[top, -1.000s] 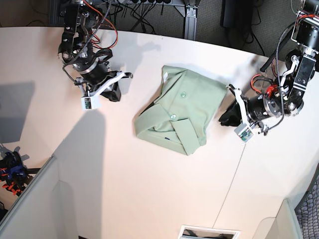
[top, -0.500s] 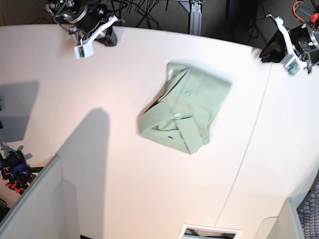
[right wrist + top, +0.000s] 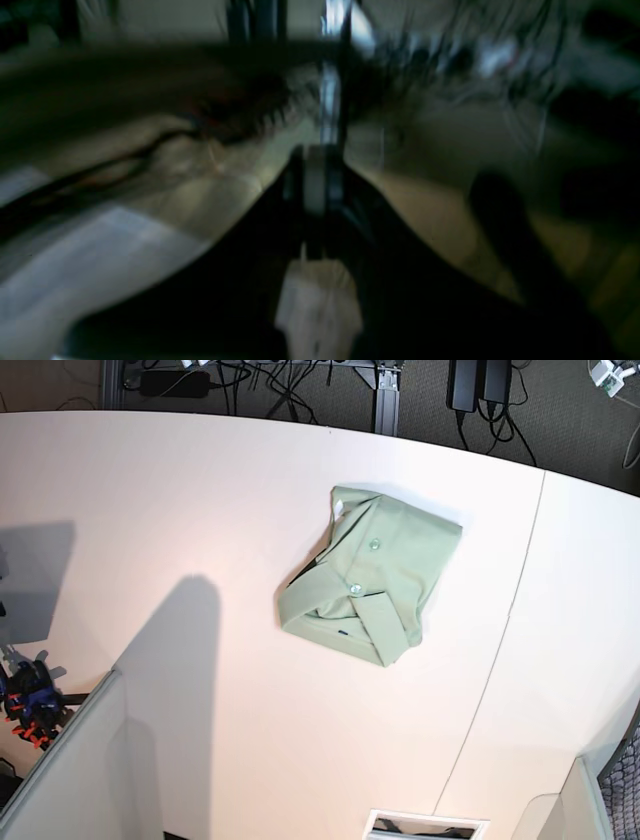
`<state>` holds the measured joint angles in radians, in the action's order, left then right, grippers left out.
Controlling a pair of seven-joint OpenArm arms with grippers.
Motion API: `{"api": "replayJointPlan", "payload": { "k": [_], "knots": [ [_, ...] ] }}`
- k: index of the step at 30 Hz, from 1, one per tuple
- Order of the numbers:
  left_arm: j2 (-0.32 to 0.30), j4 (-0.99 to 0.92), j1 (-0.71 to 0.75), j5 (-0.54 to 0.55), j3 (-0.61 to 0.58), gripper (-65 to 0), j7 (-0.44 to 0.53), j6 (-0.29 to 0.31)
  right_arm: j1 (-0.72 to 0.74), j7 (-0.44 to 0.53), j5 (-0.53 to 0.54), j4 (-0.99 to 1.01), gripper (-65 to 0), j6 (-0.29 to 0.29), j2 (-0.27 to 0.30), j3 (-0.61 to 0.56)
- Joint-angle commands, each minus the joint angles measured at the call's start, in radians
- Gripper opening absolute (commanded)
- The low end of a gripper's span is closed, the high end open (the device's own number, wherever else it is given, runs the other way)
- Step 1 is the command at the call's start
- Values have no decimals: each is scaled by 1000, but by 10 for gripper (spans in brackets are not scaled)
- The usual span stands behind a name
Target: Fold the T-shirt properly
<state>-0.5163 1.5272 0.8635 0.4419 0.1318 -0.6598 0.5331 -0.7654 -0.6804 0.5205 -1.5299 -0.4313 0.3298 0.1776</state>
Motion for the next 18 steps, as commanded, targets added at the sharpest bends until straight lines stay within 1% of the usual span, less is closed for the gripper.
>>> {"api": "replayJointPlan", "payload": {
  "k": [1, 2, 4, 7, 9, 11, 13, 16, 18],
  "knots": [
    [-10, -51, -25, -12, -26, -582, -6, -39, 4, 5, -5, 42, -650, -5, 8, -19],
    [-10, -115, -64, -35, -66, -582, -19, -65, 21, -4, -23, 102, -650, -5, 8, -44],
    [-10, -244, -148, -69, -159, -582, -23, -97, 59, -13, -74, 221, -650, 1, 8, -96],
    [-6, -429, -296, -73, -326, -584, -21, -132, 130, -17, -118, 390, -650, 1, 5, -163],
    [14, -541, -404, -73, -437, -595, -22, -142, 190, -23, -130, 489, -650, 6, 5, -194],
    [52, -640, -505, -73, -527, -599, -17, -152, 253, -28, -156, 569, -650, 8, 1, -201],
    [104, -724, -589, -73, -589, -599, -10, -157, 312, -28, -175, 623, -650, 8, 0, -201],
    [182, -824, -681, -78, -628, -599, 18, -157, 399, -19, -181, 658, -650, 8, 0, -201],
    [230, -873, -719, -99, -629, -599, 56, -183, 450, -8, -180, 660, -650, 8, 0, -201]
  ]
}}
